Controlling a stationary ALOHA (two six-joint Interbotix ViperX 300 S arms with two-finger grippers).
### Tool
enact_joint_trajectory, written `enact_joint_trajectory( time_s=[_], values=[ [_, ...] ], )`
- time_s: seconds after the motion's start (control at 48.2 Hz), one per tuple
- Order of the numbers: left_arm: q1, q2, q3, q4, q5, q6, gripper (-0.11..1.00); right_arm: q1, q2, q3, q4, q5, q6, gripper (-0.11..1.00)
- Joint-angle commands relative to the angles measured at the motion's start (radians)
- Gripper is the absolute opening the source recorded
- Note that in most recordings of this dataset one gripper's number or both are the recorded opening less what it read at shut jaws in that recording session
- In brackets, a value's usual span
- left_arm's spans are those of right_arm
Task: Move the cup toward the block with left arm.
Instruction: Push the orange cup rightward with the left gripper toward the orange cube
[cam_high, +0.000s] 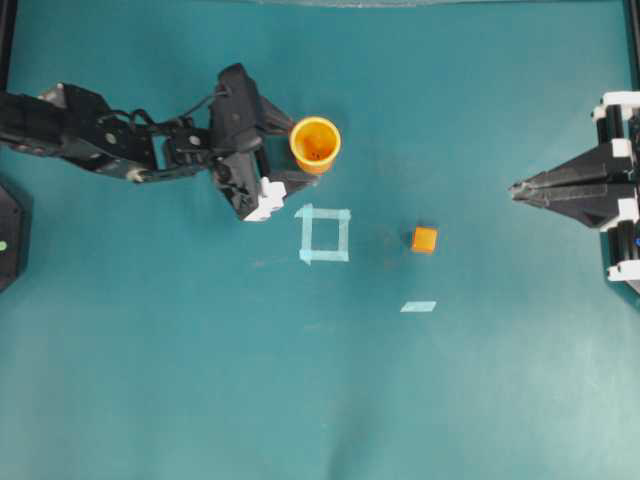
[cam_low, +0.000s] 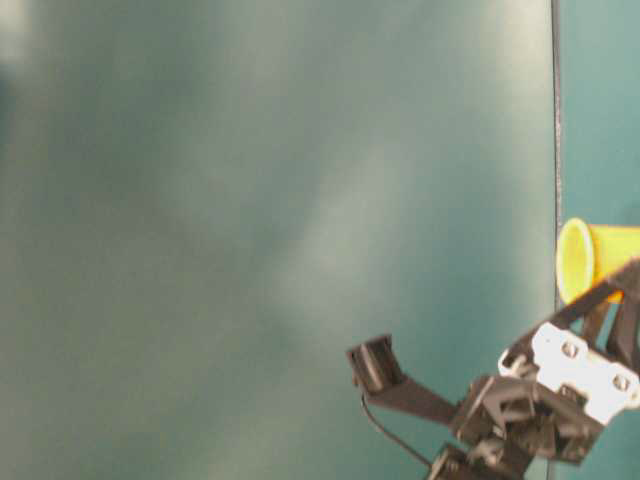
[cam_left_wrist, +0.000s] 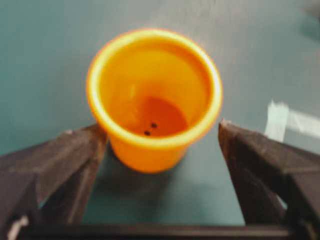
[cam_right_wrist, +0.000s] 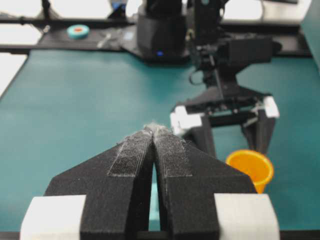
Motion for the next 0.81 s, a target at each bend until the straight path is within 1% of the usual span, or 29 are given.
enact_joint_trajectory(
  time_s=[0.0,0.207,0.373,0.456,0.539,0.56,0.788],
  values=[
    [0.002,0.014,-0.049,0.000,-0.011,0.000,0.87,0.000,0.002,-0.028,0.002,-0.008,0.002,0.01],
    [-0.002,0.089,-0.120,0.002,-0.009,-0.003,0.87,0.002,0.002,-0.028,0.002,-0.006,0.002,0.01],
    [-0.005,0.098,-0.146,0.000,0.000,0.005,0.86,0.000,0.002,-0.029,0.000,-0.005,0.003,0.01],
    [-0.008,0.095,-0.143,0.000,0.002,0.008,0.80,0.002,0.002,-0.029,0.002,-0.005,0.003,0.01],
    [-0.014,0.087,-0.140,0.002,0.002,-0.002,0.67,0.002,0.002,-0.029,0.000,-0.003,0.003,0.01],
    [-0.017,0.084,-0.140,0.000,0.003,-0.002,0.66,0.002,0.002,-0.028,0.000,-0.003,0.003,0.01],
    [-0.075,0.012,-0.156,0.000,0.006,0.012,0.65,0.000,0.000,-0.029,0.000,0.000,0.003,0.01]
  ],
)
